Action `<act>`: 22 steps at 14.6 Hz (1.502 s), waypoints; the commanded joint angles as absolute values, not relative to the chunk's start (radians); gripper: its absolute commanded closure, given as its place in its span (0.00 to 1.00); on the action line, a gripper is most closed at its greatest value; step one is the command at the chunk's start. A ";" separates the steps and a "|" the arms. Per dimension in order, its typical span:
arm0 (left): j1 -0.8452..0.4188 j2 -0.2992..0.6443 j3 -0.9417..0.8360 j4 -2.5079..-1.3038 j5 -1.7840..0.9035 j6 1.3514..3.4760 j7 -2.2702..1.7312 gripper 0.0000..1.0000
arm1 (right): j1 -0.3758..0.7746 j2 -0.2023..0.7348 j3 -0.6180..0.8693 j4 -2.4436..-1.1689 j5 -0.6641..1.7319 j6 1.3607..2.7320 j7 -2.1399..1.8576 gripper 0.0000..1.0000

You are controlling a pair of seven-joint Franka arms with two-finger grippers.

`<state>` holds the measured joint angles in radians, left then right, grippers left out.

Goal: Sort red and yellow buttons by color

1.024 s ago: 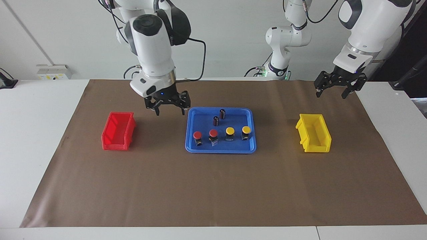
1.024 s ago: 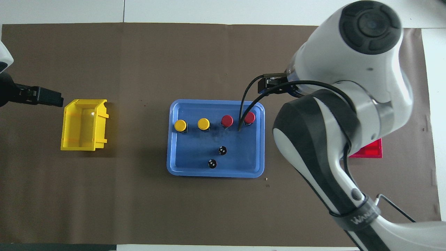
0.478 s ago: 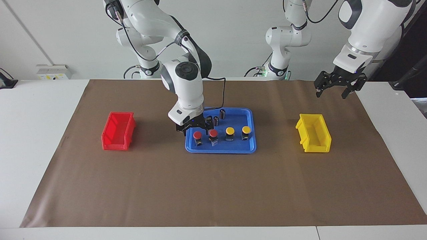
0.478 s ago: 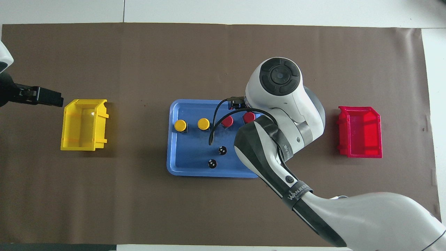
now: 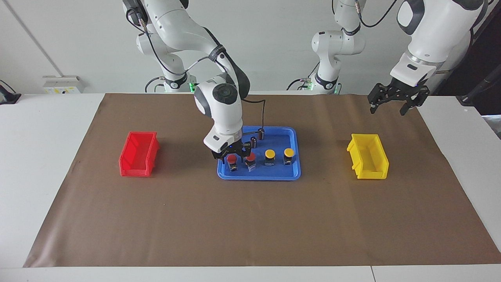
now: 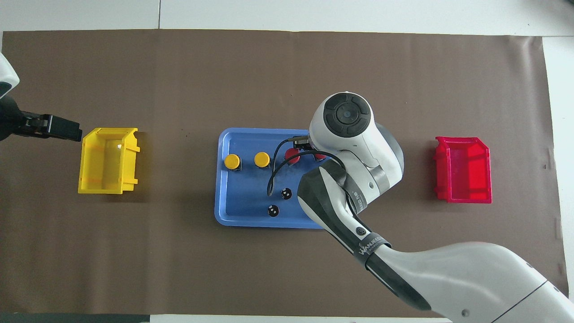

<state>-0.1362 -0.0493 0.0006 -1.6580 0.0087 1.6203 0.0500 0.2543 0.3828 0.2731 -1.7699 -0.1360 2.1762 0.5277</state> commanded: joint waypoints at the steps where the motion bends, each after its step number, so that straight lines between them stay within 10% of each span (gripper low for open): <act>1: -0.112 -0.080 -0.002 -1.687 -0.003 1.597 0.063 0.00 | 0.250 0.374 0.276 -1.799 -0.152 2.195 0.538 0.37; 7: -0.127 -0.087 -0.005 -1.704 -0.002 1.627 0.014 0.00 | 0.249 0.373 0.276 -1.783 -0.153 2.152 0.537 0.79; 13: -0.369 -0.065 -0.020 -1.893 0.003 1.941 -0.364 0.00 | 0.077 0.249 0.275 -1.621 -0.130 1.858 0.249 0.79; 22: -0.557 0.144 -0.018 -2.022 0.002 2.269 -0.660 0.19 | -0.357 0.008 0.270 -2.023 -0.026 1.975 -0.296 0.78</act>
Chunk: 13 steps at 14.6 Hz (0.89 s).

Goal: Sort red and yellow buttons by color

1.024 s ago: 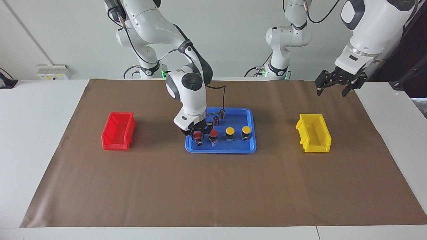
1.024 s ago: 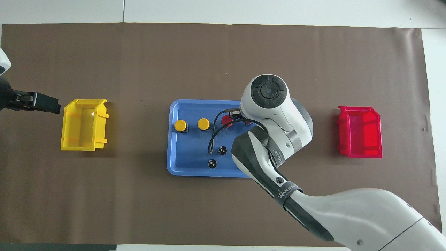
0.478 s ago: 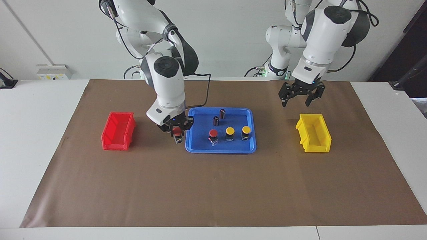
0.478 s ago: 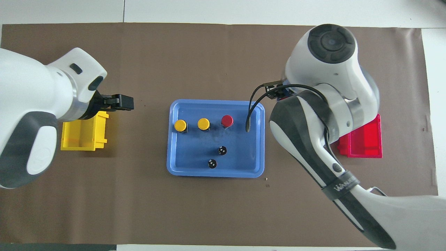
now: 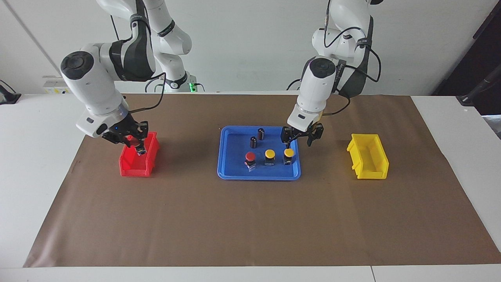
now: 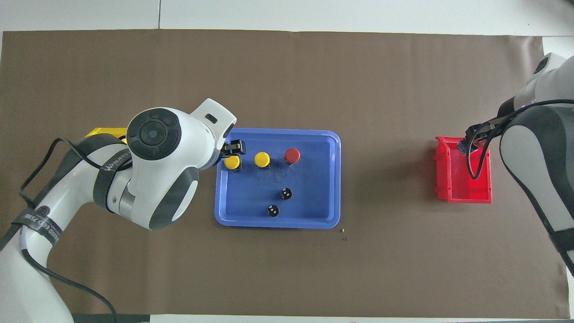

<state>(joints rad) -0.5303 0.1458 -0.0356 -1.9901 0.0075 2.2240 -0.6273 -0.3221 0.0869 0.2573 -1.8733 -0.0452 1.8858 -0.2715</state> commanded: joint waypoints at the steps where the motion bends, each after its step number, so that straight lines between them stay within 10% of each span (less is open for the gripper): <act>1: -0.558 0.153 -0.018 -2.022 0.002 2.279 -0.660 0.19 | -0.363 -0.006 0.270 -2.058 -0.020 1.997 -0.304 0.78; 10: -0.574 0.153 -0.020 -2.065 0.002 2.309 -0.658 0.20 | -0.383 -0.094 0.268 -2.315 -0.014 2.223 -0.318 0.72; 11: -0.574 0.153 -0.018 -2.066 0.002 2.309 -0.658 0.22 | -0.387 -0.094 0.267 -2.325 -0.014 2.238 -0.321 0.64; 13: -0.574 0.152 -0.018 -2.074 0.002 2.312 -0.658 0.27 | -0.387 -0.094 0.267 -2.321 -0.014 2.238 -0.324 0.10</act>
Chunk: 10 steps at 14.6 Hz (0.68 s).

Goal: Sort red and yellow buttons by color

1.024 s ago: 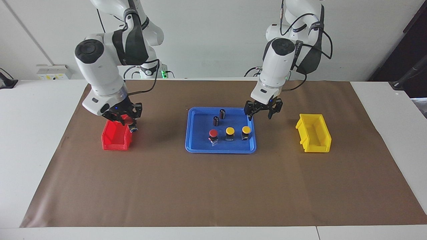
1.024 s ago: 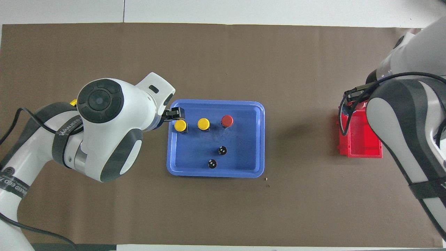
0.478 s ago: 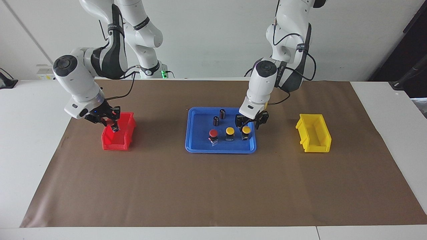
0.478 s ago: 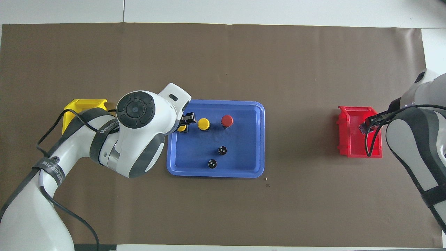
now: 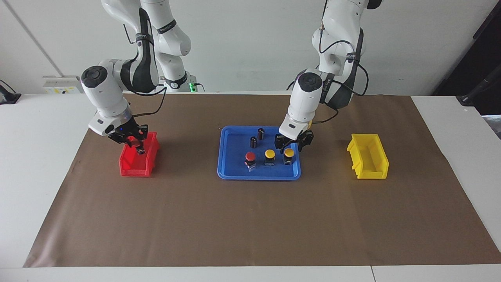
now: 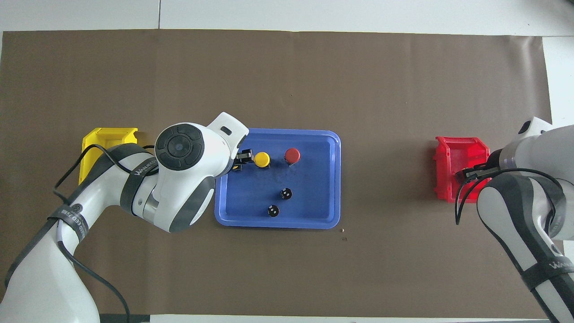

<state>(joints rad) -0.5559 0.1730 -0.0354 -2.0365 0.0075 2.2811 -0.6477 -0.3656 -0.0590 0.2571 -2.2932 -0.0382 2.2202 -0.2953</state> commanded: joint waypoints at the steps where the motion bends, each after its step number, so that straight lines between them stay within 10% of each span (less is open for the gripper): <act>1: -0.574 0.155 -0.018 -2.074 0.002 2.312 -0.660 0.28 | -0.385 -0.092 0.267 -2.310 -0.014 2.227 -0.327 0.01; 4: -0.575 0.163 -0.018 -2.072 0.002 2.327 -0.661 0.35 | -0.382 -0.060 0.267 -2.176 -0.015 2.102 -0.328 0.01; 10: -0.577 0.164 -0.018 -2.056 0.002 2.312 -0.732 0.94 | -0.232 -0.008 0.273 -1.985 -0.015 1.976 -0.102 0.00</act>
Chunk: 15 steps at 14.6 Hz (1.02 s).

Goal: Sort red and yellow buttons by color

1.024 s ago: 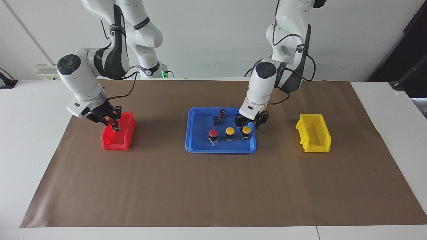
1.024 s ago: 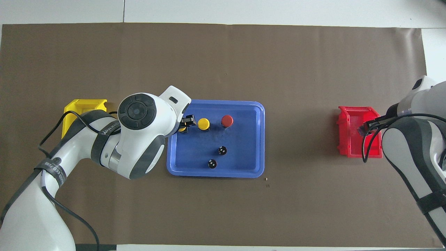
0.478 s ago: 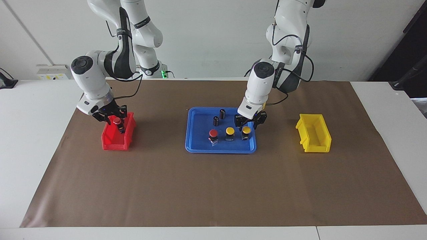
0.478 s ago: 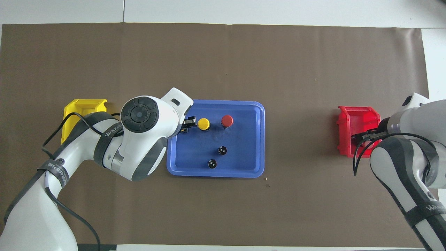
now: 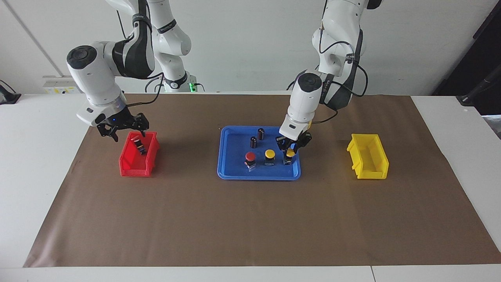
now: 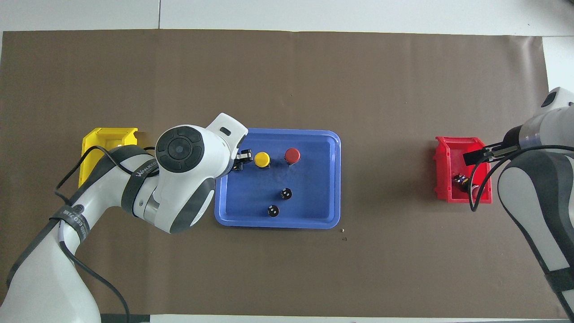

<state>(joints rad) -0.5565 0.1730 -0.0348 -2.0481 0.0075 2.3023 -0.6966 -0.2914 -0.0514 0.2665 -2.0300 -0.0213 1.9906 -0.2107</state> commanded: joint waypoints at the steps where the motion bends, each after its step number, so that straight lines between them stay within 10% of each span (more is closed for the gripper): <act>1: -0.580 0.163 -0.018 -2.040 0.002 2.295 -0.750 0.97 | -0.192 -0.003 0.273 -1.980 -0.015 1.988 -0.037 0.00; 9: -0.392 -0.018 0.020 -1.896 0.049 1.859 -0.415 0.97 | 0.032 0.035 0.290 -1.958 -0.017 2.089 0.357 0.00; 15: -0.145 -0.061 0.020 -1.979 0.049 1.903 -0.114 0.97 | 0.234 0.237 0.291 -1.761 -0.083 2.100 0.653 0.00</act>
